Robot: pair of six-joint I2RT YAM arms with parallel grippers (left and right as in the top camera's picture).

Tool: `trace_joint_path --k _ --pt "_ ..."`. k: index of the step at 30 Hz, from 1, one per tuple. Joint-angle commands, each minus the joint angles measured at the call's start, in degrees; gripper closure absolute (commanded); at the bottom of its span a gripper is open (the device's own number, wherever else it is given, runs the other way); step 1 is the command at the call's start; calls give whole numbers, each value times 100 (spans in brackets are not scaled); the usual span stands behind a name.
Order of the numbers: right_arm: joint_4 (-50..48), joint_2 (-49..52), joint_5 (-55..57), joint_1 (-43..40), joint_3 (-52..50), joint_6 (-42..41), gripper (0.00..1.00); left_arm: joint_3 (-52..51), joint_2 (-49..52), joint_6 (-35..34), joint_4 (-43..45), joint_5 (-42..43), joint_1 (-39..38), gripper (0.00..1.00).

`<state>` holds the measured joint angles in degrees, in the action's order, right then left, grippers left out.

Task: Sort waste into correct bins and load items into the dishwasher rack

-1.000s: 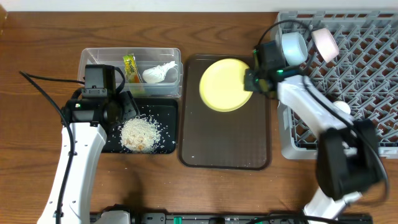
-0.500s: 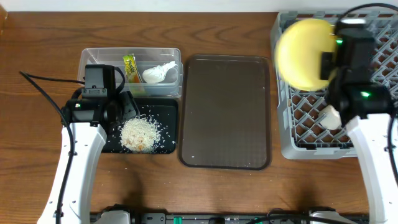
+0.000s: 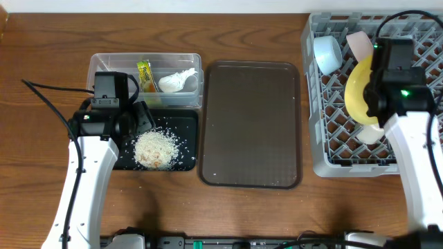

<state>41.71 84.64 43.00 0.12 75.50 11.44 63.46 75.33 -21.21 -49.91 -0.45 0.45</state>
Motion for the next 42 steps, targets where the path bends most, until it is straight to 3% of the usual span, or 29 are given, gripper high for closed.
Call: trace_joint_path --k 1,8,10,13,15,19,25,28,32,35,42 --pt "9 293 555 -44 -52 -262 99 52 -11 -74 -17 -109 17 30" --pt "15 573 -527 -26 -52 -595 94 52 -11 -74 -17 -109 17 30" --pt "9 555 -861 -4 -52 -844 78 52 -11 -74 -17 -107 17 30" --pt "31 459 -1082 -13 -50 -1276 39 52 -11 -72 -15 -109 17 22" --pt "44 332 -1228 -48 -50 -1473 29 55 -17 42 -13 -59 9 19" --pt "-26 -68 -2518 -262 -42 -1484 23 79 -22 713 210 660 4 15" --pt "-136 -509 -6140 -693 -33 -824 20 140 -22 1381 337 905 -195 11" --pt "352 -535 -6242 -704 -33 -774 11 140 -22 1755 0 903 -374 10" --pt "1123 -538 -5836 -708 -76 -1040 1 133 -26 1766 -796 901 -450 11" --pt "1475 -640 -5497 -708 -164 -1215 1 42 -188 1753 -1078 901 -450 11" --pt "717 -2044 -5440 -706 -1449 -1217 1 -664 -1858 1753 -776 901 -450 11"
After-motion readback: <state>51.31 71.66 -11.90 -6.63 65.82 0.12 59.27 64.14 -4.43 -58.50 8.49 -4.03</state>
